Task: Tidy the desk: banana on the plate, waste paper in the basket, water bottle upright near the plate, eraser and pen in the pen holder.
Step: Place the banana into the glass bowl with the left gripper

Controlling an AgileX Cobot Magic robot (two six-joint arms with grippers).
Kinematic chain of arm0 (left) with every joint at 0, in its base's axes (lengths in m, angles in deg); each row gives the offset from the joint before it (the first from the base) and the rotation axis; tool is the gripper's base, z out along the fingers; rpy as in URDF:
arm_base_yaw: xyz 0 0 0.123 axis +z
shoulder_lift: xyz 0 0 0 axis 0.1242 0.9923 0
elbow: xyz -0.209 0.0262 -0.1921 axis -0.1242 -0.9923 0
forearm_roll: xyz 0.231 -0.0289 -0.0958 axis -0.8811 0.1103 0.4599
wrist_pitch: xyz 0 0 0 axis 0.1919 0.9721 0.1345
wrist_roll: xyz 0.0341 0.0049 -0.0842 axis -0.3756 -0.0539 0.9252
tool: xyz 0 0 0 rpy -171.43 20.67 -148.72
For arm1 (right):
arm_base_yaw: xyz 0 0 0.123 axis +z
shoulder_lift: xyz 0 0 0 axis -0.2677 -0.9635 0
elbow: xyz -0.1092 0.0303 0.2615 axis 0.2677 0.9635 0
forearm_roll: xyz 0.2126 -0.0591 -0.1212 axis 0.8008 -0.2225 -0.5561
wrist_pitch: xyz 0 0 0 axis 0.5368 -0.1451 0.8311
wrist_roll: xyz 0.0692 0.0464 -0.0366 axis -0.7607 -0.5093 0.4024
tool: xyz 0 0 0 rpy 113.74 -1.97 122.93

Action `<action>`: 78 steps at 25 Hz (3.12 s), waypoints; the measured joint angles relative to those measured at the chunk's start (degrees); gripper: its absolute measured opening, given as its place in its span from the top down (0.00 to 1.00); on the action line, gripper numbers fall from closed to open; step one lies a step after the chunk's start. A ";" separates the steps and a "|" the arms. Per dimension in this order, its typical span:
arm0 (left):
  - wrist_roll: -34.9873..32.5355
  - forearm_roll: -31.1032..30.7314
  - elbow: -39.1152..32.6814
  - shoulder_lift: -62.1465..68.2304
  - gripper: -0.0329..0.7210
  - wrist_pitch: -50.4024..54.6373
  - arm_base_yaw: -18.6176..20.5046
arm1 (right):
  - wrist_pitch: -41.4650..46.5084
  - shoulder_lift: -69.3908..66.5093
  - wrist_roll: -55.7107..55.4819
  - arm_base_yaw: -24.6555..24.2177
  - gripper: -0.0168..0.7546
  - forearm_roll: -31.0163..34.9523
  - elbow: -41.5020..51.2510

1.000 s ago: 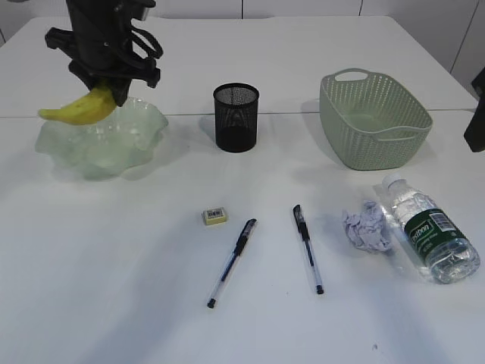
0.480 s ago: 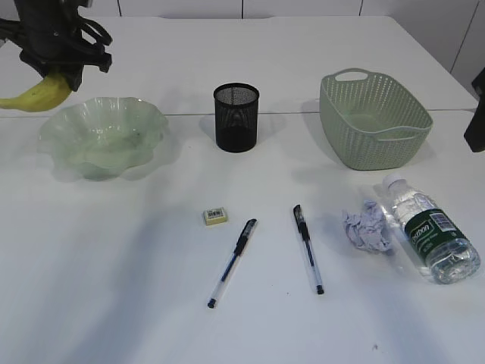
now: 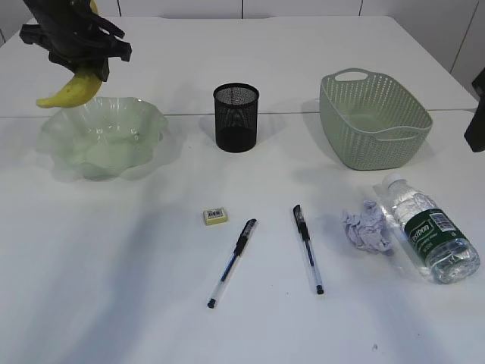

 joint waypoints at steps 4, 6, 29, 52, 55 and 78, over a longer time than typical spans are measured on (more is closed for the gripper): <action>0.00 1.98 0.00 2.00 0.63 -0.25 0.62 | 0.00 0.00 0.00 0.00 0.44 0.00 0.00; 0.00 2.70 0.00 2.69 0.63 -0.25 1.13 | 0.00 0.00 0.00 0.00 0.44 0.00 0.00; -4.35 12.01 0.00 6.35 0.63 1.84 4.31 | -1.36 0.00 0.00 0.00 0.44 0.00 0.00; -5.06 13.53 0.00 6.88 0.58 -0.41 4.31 | -1.39 0.00 0.00 0.00 0.44 0.00 0.00; -5.06 13.62 0.00 6.88 0.55 -0.41 4.31 | -1.39 0.00 0.00 0.00 0.44 0.00 0.00; -5.06 12.04 0.00 2.70 0.45 0.68 4.31 | -0.81 0.00 0.00 0.00 0.44 0.46 0.00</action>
